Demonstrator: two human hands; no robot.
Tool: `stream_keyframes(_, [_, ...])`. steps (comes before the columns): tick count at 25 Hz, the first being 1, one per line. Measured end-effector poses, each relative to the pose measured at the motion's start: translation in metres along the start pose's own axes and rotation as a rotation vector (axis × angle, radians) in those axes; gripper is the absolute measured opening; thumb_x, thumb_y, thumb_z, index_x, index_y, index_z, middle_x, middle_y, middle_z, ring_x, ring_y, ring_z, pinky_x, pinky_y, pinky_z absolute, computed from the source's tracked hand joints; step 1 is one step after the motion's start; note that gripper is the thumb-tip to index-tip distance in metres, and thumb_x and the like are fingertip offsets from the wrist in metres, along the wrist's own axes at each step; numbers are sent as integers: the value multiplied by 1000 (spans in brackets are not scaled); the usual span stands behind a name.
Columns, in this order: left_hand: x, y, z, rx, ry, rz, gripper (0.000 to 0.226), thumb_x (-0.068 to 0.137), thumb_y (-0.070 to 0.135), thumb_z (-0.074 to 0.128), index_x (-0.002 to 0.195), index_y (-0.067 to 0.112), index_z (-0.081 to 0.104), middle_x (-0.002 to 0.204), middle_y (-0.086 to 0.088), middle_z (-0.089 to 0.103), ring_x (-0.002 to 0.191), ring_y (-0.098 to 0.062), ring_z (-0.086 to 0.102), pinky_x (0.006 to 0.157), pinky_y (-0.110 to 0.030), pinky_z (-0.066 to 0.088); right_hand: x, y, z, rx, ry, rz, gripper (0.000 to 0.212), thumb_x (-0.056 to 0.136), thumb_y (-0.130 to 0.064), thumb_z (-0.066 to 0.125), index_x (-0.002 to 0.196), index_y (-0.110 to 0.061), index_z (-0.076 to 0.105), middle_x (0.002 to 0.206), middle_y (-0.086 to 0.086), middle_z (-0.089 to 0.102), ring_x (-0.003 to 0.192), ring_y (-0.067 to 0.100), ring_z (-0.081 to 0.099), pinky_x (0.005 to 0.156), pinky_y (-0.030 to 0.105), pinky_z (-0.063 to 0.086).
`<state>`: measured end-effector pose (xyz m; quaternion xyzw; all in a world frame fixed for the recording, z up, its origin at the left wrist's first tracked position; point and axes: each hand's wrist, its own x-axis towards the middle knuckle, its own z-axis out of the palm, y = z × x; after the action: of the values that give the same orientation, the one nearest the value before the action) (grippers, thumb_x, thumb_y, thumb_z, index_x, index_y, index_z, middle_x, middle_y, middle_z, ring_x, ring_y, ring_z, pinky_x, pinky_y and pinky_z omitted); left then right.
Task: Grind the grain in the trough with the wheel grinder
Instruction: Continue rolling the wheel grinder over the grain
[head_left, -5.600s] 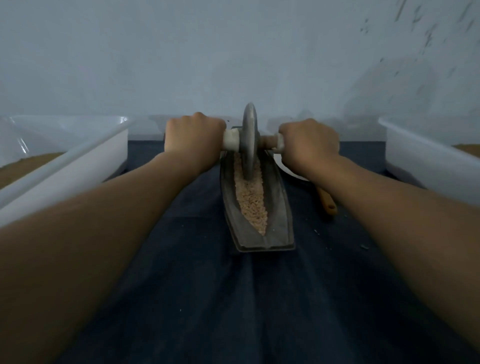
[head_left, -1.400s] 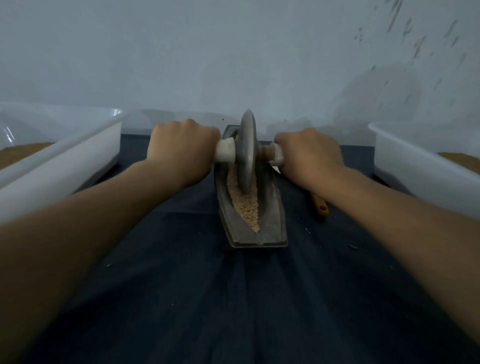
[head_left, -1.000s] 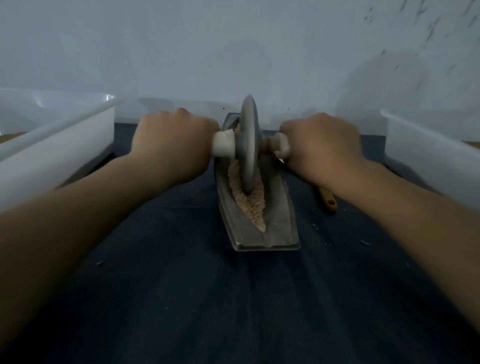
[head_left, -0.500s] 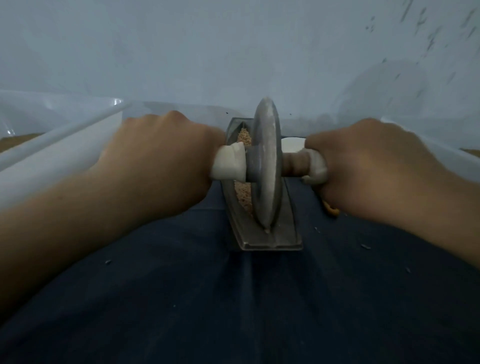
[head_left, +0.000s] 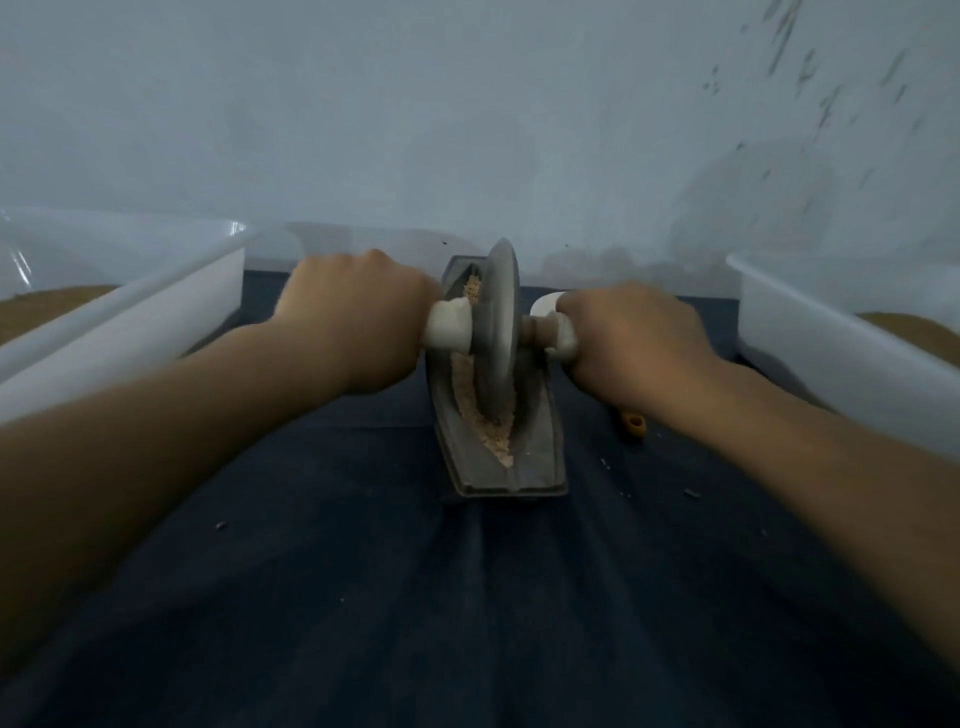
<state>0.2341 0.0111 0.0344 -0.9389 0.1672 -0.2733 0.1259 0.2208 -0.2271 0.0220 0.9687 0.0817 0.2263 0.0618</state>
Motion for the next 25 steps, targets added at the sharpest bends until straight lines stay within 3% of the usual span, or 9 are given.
stream_keyframes(4, [-25,-13,-17,-33,182,110,24,66,30,68,71,38,46,56,12,20,43,-8,12,48,-17,14,-40,8,-23,-64,224,-93,32,53,-35,65,68,-36,37,45,-17,28,41,0,24,45,12,14])
stream_keyframes(7, [-1,-4,11,34,99,23,11,75,33,66,81,36,58,59,9,27,46,-14,23,47,-24,22,-10,4,5,-51,94,18,20,71,-34,68,71,-30,48,60,-11,47,49,14,39,47,21,23])
stream_keyframes(9, [30,1,25,67,80,-52,10,82,30,62,92,33,61,65,3,38,55,-23,40,53,-32,33,29,-2,23,-23,36,79,14,85,-29,66,84,-28,51,80,-1,59,68,24,50,54,28,32])
stream_keyframes(12, [59,-4,30,-61,-73,-119,16,87,25,60,103,27,63,93,-8,61,85,-35,61,67,-38,43,66,-8,22,-38,19,126,14,86,-12,62,91,-24,57,99,9,64,85,31,60,64,34,38])
stream_keyframes(14, [48,-5,25,-94,-123,-104,17,89,26,58,105,27,62,98,-8,62,90,-34,62,69,-38,44,58,-12,10,-77,6,75,12,86,-14,64,94,-23,61,98,8,63,88,32,62,64,33,38])
stream_keyframes(17, [-6,-10,8,-66,-37,16,12,84,31,58,95,33,60,75,2,52,67,-27,55,56,-32,41,8,-3,-9,-39,-23,-45,16,82,-30,66,81,-34,51,80,-4,61,71,23,58,55,29,39])
stream_keyframes(20, [-37,-25,-16,18,241,106,9,68,39,55,75,35,51,56,9,25,44,-21,28,47,-17,16,-38,10,-30,31,85,-93,23,61,-35,58,77,-46,45,49,-16,40,45,3,36,43,18,25])
stream_keyframes(23, [-26,-21,-4,40,66,46,11,73,40,59,75,38,49,58,9,32,44,-17,32,47,-20,19,-30,11,-18,-6,227,-102,26,59,-38,59,71,-45,37,44,-18,27,40,-2,21,45,10,16])
stream_keyframes(25, [1,-10,21,53,-2,-58,5,83,35,61,86,35,58,66,6,42,51,-16,36,51,-28,31,4,6,2,-71,154,9,26,76,-37,65,69,-38,40,57,-12,41,46,12,32,48,18,21])
